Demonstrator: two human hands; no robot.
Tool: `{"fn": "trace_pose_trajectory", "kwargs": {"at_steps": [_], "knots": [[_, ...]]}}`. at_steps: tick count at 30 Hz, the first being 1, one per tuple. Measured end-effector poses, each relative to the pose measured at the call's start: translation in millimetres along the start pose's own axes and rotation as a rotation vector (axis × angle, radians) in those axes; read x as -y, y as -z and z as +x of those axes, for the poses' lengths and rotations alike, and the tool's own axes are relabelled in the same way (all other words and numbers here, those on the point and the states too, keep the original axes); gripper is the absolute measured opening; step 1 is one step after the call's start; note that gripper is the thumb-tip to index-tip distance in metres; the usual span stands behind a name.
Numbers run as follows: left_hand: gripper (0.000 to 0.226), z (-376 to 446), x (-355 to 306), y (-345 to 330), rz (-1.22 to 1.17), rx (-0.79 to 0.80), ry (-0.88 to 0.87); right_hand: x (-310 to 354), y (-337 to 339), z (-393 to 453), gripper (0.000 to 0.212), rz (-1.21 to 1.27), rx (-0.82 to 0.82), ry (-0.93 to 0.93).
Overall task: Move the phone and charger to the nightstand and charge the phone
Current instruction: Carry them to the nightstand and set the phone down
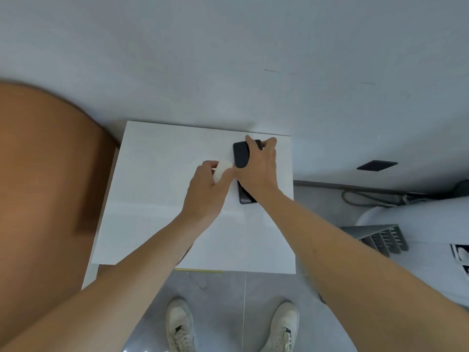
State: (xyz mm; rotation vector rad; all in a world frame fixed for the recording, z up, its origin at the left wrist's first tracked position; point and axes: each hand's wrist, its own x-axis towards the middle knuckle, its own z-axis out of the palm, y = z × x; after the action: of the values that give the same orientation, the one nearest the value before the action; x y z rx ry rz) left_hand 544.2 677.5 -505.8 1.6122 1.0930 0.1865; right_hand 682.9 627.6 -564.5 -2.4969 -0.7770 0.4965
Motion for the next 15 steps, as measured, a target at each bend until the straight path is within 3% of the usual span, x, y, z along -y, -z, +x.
{"fn": "trace_pose_trajectory", "kwargs": {"at_steps": [11,15], "knots": [[0.029,9.4,10.4,-3.8,-0.127,-0.004,0.026,-1.2,-7.8,18.9,0.087,-0.217,-0.047,0.030],[0.030,13.0,13.2,-2.2,-0.201,0.017,0.111,-6.7,-7.0,18.0,0.087,-0.256,-0.054,0.057]]}}
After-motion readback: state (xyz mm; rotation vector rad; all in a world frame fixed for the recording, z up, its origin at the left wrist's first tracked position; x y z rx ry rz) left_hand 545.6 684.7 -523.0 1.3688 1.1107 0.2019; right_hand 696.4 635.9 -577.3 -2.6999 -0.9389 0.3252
